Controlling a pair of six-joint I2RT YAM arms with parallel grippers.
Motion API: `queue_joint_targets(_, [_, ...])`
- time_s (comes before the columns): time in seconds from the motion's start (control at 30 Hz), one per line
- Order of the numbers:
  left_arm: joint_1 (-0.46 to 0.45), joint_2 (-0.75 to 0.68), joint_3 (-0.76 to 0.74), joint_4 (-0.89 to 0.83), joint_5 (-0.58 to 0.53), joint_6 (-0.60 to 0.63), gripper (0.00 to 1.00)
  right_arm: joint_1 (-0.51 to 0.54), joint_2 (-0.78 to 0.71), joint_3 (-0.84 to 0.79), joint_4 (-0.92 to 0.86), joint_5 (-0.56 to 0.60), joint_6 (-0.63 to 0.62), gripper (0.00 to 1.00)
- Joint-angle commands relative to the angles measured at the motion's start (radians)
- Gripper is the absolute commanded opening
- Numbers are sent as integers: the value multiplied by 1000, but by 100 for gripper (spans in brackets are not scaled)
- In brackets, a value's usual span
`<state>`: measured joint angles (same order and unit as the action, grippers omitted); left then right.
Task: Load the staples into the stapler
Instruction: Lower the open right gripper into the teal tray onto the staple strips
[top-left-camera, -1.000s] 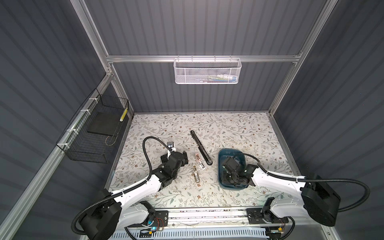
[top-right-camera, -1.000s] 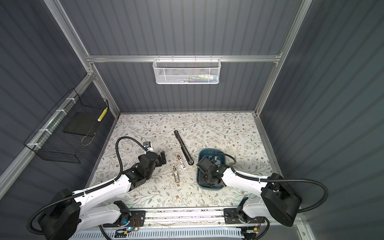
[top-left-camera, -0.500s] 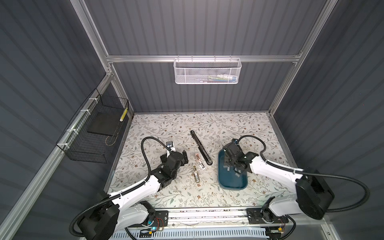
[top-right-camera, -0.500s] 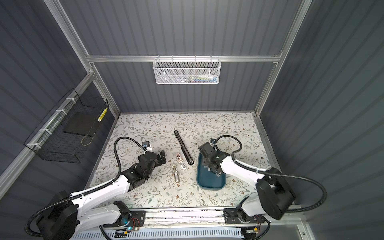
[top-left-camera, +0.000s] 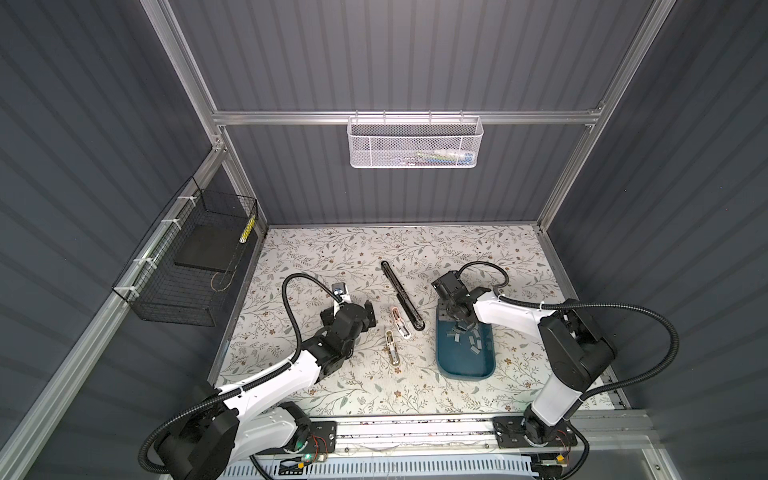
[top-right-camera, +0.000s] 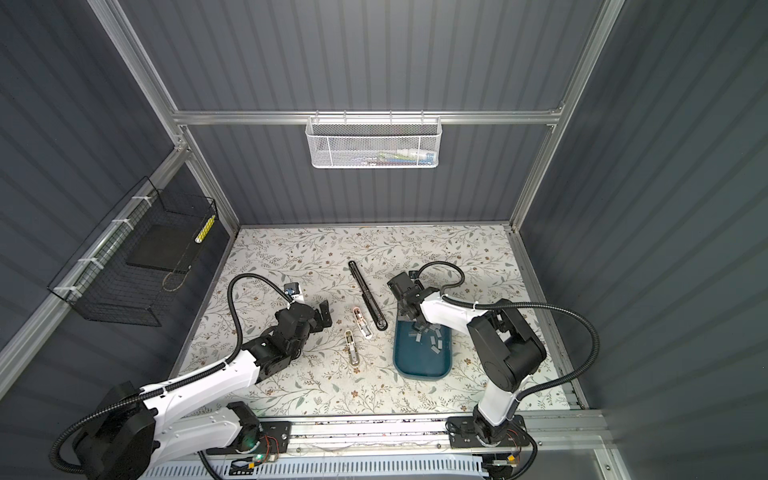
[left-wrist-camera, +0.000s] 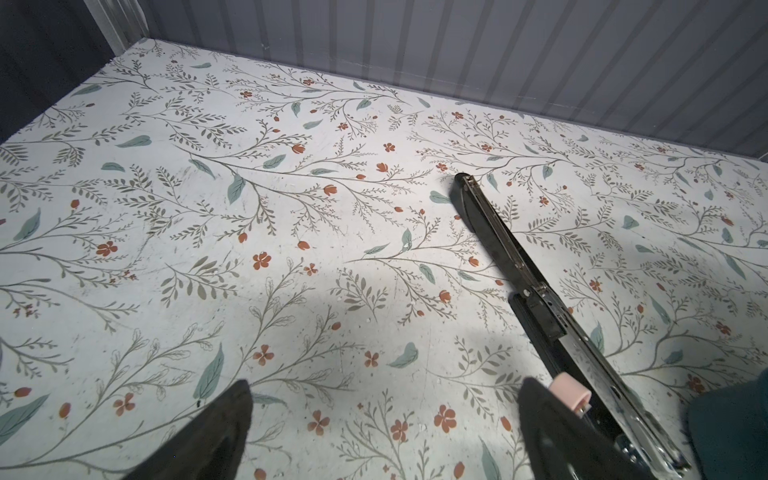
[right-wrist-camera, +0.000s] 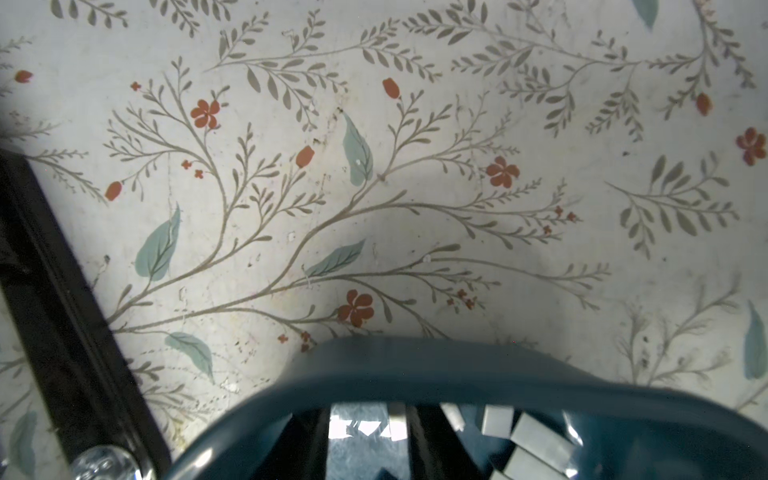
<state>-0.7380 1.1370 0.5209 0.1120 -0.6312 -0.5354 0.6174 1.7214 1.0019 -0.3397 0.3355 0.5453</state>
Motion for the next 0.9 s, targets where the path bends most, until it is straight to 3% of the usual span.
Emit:
queue_joint_targets(0.0, [6,-5,3,6,-26,11,100,-15,-15,5,2,-16,-10,34])
queue_joint_targets(0.87, [5,38,20,6,-25,21,100,-38,3,-71,62,-38,4,29])
